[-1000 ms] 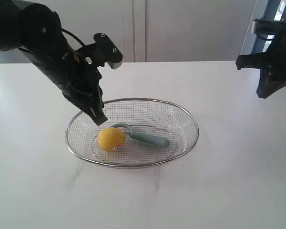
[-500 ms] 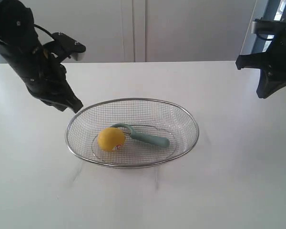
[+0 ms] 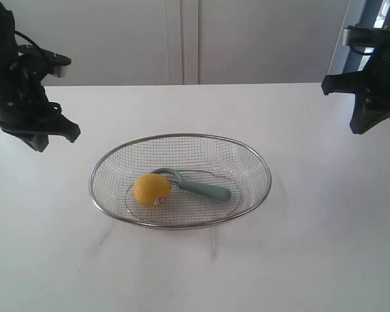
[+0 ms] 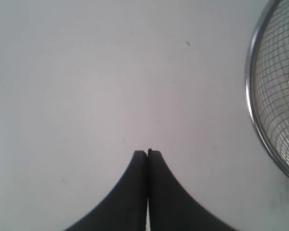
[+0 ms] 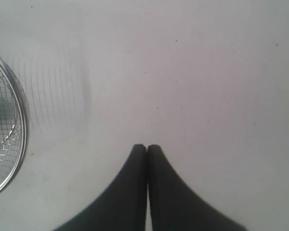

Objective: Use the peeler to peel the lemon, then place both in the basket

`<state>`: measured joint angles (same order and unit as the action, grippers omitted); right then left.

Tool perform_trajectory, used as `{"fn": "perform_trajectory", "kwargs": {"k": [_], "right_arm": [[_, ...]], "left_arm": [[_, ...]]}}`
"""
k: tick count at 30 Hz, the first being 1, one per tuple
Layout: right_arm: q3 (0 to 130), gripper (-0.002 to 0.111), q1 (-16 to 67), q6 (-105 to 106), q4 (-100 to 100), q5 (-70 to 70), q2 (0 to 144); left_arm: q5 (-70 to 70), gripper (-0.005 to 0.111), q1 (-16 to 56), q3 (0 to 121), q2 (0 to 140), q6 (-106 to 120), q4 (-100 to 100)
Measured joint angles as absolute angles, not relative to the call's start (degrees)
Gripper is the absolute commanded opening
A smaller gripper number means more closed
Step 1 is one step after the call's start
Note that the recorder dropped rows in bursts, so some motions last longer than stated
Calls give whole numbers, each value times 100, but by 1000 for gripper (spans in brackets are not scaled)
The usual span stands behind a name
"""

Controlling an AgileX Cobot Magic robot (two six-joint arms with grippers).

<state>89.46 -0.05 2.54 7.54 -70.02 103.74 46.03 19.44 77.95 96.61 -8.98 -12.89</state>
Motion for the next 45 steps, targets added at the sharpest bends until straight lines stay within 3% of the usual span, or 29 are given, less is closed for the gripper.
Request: {"fn": "perform_trajectory", "kwargs": {"k": [22, 45], "right_arm": [[8946, 0, -5, 156, 754, -7002, 10374], [8946, 0, -5, 156, 754, -7002, 10374]], "left_arm": [[4823, 0, 1204, 7795, 9536, -1723, -1226], [4268, 0, 1204, 6649, 7630, -1711, -1180]]}}
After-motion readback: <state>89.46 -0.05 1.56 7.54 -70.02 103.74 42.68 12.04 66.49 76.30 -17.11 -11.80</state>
